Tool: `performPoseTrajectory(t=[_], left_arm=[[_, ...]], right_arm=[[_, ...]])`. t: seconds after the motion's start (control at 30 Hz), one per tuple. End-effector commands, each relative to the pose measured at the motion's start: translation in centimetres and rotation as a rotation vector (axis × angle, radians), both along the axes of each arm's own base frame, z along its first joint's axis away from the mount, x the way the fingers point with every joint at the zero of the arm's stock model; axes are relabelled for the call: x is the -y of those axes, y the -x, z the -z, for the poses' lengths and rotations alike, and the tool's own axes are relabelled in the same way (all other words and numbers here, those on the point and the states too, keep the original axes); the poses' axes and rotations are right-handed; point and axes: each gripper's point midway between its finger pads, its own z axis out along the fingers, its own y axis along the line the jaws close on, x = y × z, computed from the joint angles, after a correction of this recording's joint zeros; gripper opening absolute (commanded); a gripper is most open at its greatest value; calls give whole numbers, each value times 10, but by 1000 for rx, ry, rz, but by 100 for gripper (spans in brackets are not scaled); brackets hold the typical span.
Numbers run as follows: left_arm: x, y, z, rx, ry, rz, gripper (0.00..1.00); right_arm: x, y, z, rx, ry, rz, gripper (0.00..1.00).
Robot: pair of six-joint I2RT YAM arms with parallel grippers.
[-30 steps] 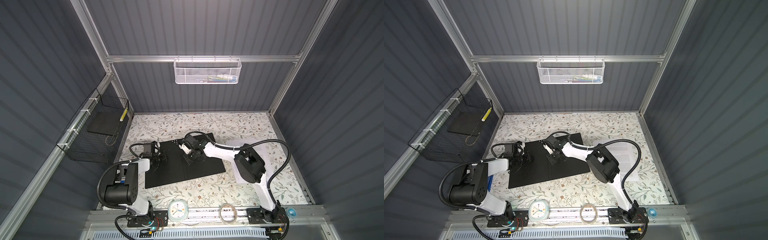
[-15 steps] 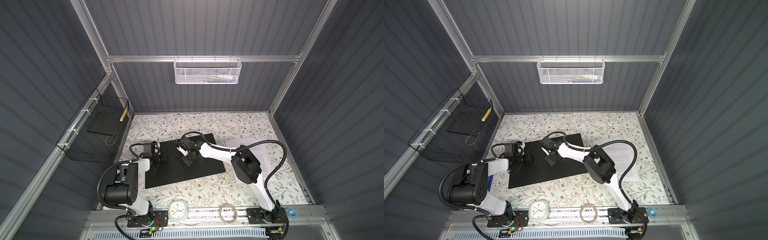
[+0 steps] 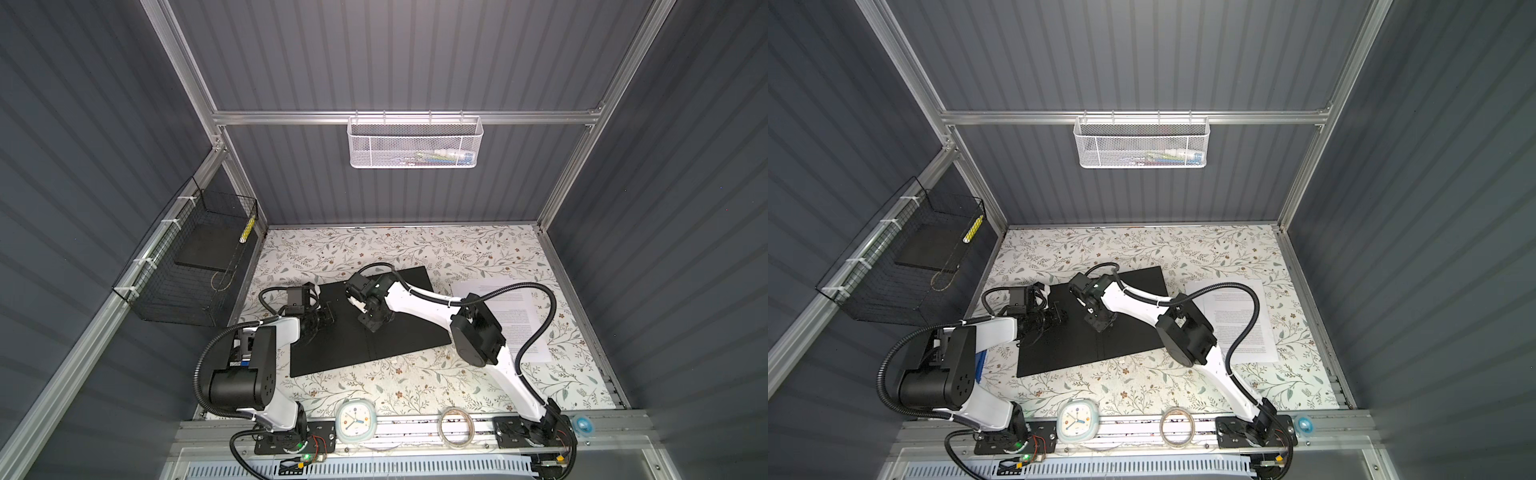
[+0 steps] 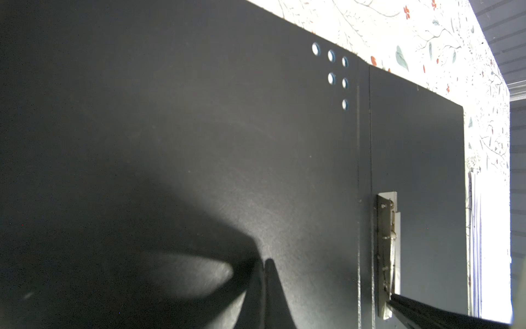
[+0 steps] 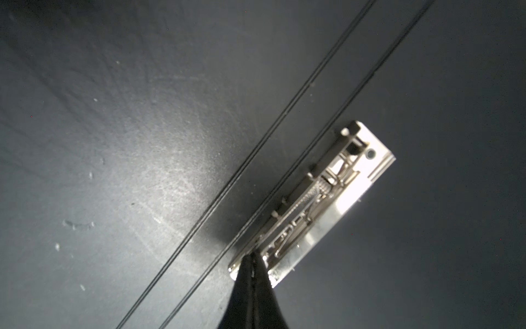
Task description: Put the files into the folder
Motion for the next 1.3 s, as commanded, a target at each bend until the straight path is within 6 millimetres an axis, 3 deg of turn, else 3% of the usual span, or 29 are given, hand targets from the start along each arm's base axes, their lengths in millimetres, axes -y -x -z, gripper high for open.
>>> performPoseTrajectory(t=[0.0,0.13,0.27,0.47,0.73,0.93,1.07,1.27], left_arm=[[-7,33,35,-172,-46,-15,0],[-7,33,36,-175,-48,-14,0],[-7,33,36,-177,-48,-15,0],[-7,33,37,-179,-49,-15,0],[-6,33,37,-179,-43,-10,0],[-5,32,36,-175,-39,-8,0],[-5,33,36,-176,-37,-6,0],[-4,32,38,-183,-31,-1,0]], right_arm=[[105,32,97,-179,473,-5,0],[108,32,91,-182,484,-10,0],[85,33,72,-194,337,25,0],[46,20,28,-134,96,91,0],[22,-7,-32,-73,-124,170,2],[26,-16,-80,-96,-359,229,27],[19,-20,-88,-170,-561,276,28],[4,-18,-66,-266,-592,267,34]])
